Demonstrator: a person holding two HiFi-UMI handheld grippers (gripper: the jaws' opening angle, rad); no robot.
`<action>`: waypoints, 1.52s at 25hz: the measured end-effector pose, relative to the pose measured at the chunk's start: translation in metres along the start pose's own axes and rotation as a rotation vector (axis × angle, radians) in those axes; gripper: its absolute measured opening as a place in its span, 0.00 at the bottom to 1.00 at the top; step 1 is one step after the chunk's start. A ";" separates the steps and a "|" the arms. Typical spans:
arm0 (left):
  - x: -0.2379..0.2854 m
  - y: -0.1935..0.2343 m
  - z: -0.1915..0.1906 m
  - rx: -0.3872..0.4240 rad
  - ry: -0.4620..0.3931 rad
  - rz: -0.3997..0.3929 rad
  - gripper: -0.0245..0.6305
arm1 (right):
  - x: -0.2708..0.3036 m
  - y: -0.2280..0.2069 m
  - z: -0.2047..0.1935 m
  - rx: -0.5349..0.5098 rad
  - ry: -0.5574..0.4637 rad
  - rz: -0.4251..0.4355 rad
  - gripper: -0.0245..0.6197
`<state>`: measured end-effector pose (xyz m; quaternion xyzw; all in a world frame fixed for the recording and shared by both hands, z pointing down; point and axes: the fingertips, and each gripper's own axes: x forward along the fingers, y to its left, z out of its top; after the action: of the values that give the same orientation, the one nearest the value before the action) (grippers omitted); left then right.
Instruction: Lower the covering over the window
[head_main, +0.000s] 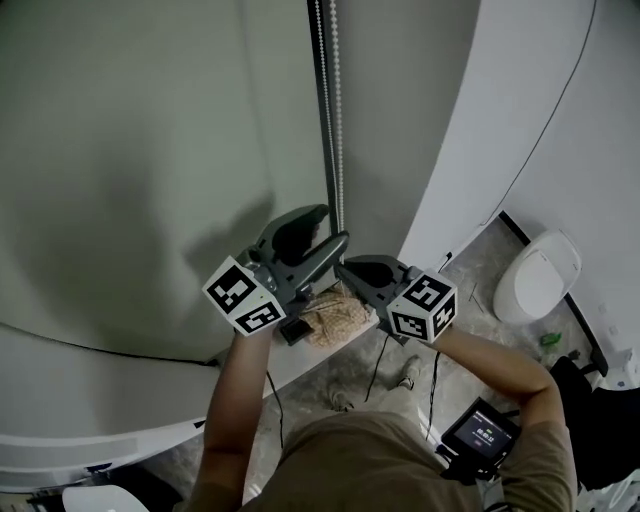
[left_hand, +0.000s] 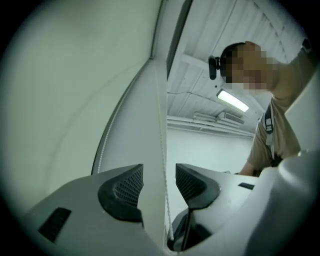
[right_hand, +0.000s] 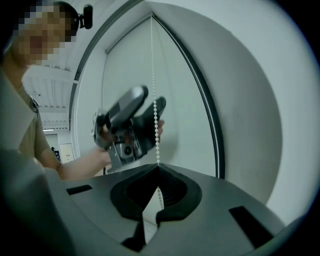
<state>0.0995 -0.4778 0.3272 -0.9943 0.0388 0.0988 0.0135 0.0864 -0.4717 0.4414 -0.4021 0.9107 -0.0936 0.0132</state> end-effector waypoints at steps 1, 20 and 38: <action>0.008 -0.005 0.002 0.041 0.030 -0.013 0.33 | 0.001 0.000 -0.008 0.014 0.017 0.008 0.05; -0.026 -0.008 -0.071 -0.036 0.120 0.050 0.07 | -0.033 0.033 0.086 -0.242 -0.181 0.088 0.33; -0.004 -0.020 0.034 0.026 0.013 -0.089 0.36 | -0.004 0.033 0.039 -0.112 -0.028 0.143 0.05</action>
<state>0.0903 -0.4561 0.2955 -0.9954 -0.0039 0.0912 0.0304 0.0690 -0.4530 0.3973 -0.3372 0.9407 -0.0356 0.0101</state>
